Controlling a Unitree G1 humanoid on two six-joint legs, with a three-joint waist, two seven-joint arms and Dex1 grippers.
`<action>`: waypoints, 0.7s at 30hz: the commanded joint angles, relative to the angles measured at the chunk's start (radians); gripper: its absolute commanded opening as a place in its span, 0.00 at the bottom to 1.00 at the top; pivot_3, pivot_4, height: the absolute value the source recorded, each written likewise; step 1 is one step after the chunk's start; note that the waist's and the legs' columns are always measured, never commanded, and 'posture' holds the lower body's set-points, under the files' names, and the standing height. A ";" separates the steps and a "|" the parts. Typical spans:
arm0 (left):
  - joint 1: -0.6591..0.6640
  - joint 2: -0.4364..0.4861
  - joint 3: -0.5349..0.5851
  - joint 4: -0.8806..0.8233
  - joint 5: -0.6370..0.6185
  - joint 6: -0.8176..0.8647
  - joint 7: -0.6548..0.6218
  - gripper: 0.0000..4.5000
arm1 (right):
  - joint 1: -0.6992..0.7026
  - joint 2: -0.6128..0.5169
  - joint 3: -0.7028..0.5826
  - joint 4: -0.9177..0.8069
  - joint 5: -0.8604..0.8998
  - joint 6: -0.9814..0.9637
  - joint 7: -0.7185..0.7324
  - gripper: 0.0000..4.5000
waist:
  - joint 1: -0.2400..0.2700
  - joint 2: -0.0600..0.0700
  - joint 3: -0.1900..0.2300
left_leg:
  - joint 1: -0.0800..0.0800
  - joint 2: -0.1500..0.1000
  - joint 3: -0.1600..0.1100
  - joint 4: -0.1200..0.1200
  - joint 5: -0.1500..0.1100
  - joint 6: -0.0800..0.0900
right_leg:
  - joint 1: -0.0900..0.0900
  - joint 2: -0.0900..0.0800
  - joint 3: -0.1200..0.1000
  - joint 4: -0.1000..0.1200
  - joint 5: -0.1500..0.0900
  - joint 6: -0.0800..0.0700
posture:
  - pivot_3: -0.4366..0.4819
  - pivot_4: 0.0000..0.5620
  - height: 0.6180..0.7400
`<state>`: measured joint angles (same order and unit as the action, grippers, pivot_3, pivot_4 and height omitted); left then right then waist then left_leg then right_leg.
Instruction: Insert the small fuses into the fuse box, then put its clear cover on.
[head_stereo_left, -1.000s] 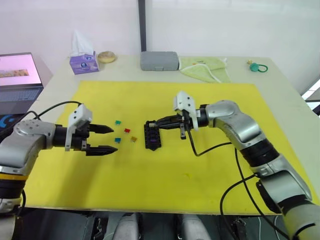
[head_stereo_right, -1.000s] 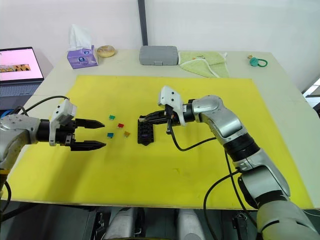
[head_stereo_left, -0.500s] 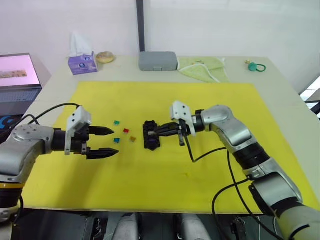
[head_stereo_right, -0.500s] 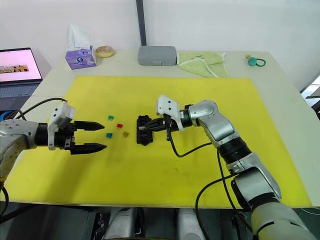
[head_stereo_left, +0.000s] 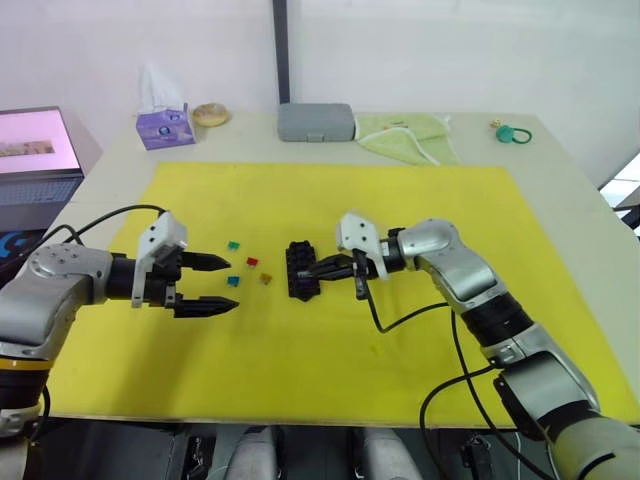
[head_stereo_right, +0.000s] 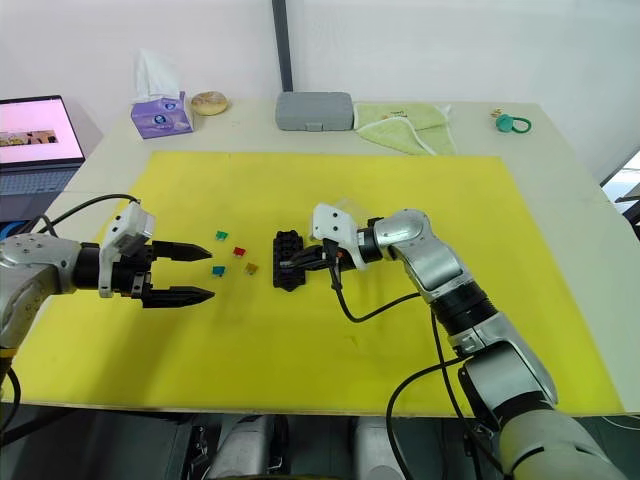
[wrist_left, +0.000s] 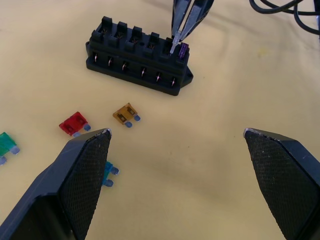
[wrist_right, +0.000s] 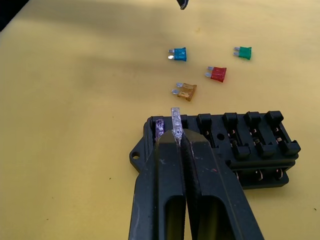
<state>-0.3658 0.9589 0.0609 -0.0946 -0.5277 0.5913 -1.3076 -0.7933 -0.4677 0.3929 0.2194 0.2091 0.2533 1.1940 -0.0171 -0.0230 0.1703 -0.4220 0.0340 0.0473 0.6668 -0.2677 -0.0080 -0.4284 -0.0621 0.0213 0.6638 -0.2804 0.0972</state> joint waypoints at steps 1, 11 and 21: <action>-0.013 0.017 0.014 -0.010 0.004 -0.017 -0.007 0.99 | -0.007 0.014 -0.028 -0.008 -0.010 -0.019 -0.001 0.00 | 0.000 0.000 0.000 | 0.000 0.000 0.000 0.000 0.000 0.000 | 0.000 0.000 0.000 0.000 0.000 0.000 | 0.48 0.27 0.97; -0.011 0.008 0.013 -0.013 0.004 -0.015 0.005 0.99 | -0.011 0.023 -0.023 0.030 -0.053 -0.037 0.002 0.00 | 0.000 0.000 0.000 | 0.000 0.000 0.000 0.000 0.000 0.000 | 0.000 0.000 0.000 0.001 0.000 0.000 | 0.48 0.27 0.97; -0.010 -0.002 0.006 -0.012 0.008 -0.018 0.016 0.99 | -0.021 0.028 -0.033 0.035 -0.050 0.031 0.002 0.00 | 0.000 0.000 0.000 | 0.001 0.000 0.000 0.000 0.000 -0.001 | 0.001 0.000 0.000 0.001 0.000 0.000 | 0.48 0.27 0.97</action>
<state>-0.3657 0.9550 0.0606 -0.0937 -0.5185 0.5826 -1.2939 -0.8003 -0.4403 0.3763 0.2445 0.1707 0.2670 1.2024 -0.0176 -0.0229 0.1703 -0.4205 0.0340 0.0474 0.6670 -0.2674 -0.0086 -0.4276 -0.0621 0.0214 0.6650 -0.2803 0.0972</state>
